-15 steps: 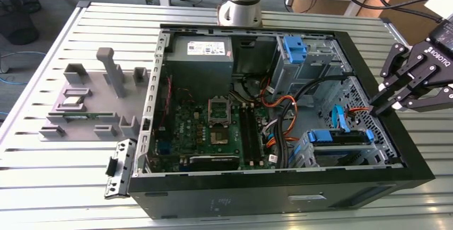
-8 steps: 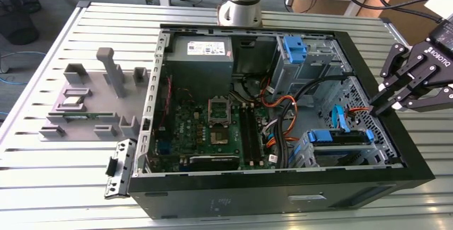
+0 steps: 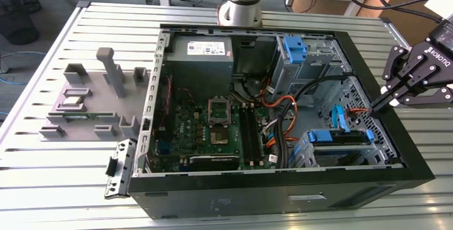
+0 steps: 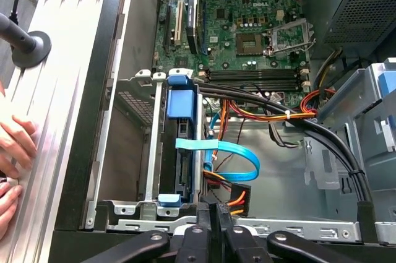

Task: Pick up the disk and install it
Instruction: 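Insert the second disk wire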

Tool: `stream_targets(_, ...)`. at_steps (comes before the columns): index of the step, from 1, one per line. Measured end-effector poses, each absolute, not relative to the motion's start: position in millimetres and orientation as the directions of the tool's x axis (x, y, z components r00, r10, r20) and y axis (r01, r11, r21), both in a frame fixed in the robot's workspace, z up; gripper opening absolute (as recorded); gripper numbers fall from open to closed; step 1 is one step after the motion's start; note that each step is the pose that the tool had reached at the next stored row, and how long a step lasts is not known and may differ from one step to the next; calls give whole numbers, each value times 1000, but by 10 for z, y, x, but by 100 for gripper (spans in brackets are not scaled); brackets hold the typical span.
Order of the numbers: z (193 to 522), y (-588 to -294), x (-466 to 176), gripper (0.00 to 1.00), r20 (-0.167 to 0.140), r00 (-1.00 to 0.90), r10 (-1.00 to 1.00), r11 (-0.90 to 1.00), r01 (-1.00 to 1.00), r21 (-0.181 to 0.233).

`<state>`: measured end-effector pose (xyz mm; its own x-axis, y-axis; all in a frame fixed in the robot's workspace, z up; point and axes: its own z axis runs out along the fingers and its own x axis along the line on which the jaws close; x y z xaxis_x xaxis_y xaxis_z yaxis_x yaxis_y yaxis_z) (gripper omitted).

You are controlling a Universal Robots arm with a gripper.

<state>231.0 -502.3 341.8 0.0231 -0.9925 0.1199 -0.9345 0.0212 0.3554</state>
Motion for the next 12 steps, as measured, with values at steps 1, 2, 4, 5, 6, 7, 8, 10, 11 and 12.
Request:
stream_targets(1,3417,-5023,2310,15,120,23,-993,21,-934,355)
stream_targets(2,3417,-5023,2310,15,120,23,-993,21,-934,355)
stream_targets(4,3417,-5023,2310,15,120,23,-993,21,-934,355)
stream_targets(5,3417,-5023,2310,15,120,23,-993,21,-934,355)
stream_targets(6,3417,-5023,2310,15,120,23,-992,21,-934,355)
stream_targets(7,3417,-5023,2310,15,120,23,-992,21,-934,355)
stream_targets(8,3417,-5023,2310,15,120,23,-992,21,-934,355)
stream_targets(10,3417,-5023,2310,15,120,23,-992,21,-934,355)
stream_targets(11,3417,-5023,2310,15,120,23,-992,21,-934,355)
stream_targets(12,3417,-5023,2310,15,120,23,-992,21,-934,355)
